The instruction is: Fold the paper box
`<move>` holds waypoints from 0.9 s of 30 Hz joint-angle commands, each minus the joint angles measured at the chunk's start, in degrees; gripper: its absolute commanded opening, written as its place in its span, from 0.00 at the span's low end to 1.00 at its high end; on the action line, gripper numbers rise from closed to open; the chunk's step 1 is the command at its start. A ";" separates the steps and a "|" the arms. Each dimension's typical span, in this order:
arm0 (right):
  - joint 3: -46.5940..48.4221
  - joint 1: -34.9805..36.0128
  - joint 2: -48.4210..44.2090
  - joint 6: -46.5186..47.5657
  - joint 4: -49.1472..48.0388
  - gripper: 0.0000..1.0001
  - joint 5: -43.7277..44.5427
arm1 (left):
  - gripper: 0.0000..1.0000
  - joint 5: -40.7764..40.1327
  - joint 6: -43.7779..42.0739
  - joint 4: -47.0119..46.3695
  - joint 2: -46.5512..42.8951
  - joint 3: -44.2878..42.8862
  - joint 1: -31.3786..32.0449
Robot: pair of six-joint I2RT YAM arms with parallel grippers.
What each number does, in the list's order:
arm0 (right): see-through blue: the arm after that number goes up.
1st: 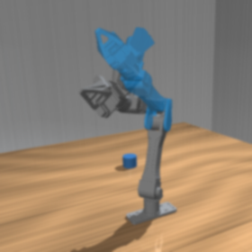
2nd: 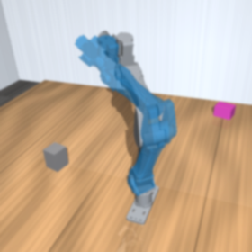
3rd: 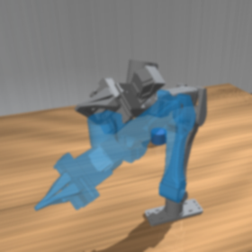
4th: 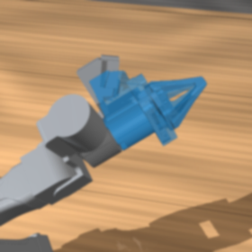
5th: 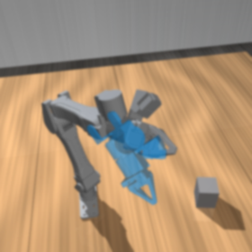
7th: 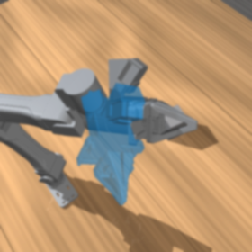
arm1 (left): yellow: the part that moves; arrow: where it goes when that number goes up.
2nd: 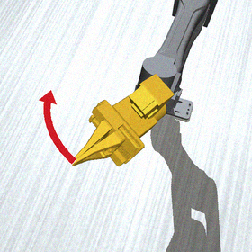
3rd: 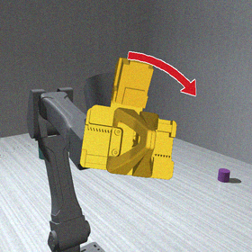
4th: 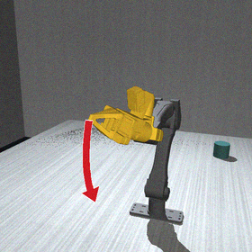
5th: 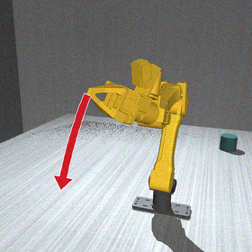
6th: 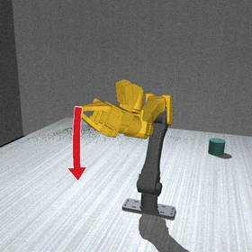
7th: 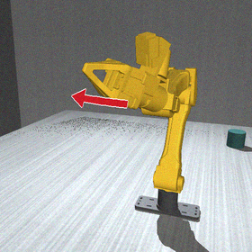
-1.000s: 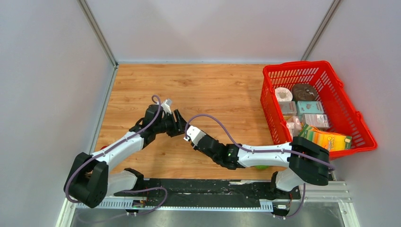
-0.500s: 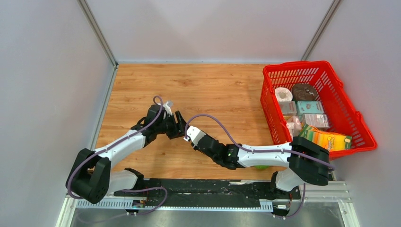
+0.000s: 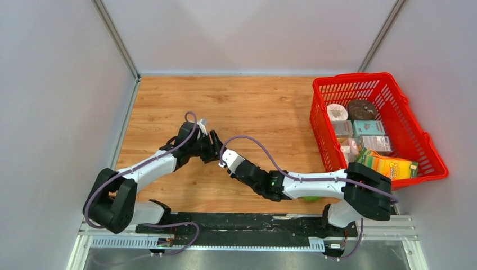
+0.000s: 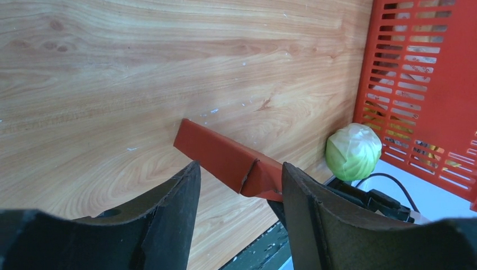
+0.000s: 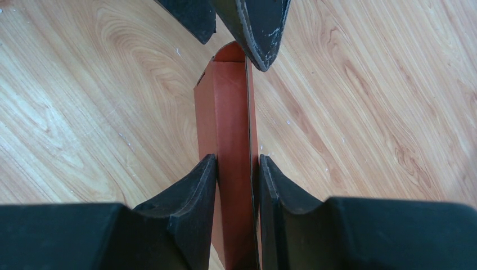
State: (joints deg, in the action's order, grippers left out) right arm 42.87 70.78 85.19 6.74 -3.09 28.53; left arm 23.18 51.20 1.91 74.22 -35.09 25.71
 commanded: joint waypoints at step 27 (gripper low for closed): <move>-1.56 -2.93 1.04 -5.51 -0.16 0.34 -4.80 | 0.43 0.29 3.91 -14.82 0.15 7.23 2.50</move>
State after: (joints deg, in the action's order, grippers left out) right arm 42.87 69.08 85.43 4.64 -4.12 27.31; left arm 21.98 55.59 -11.42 75.11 -29.80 27.22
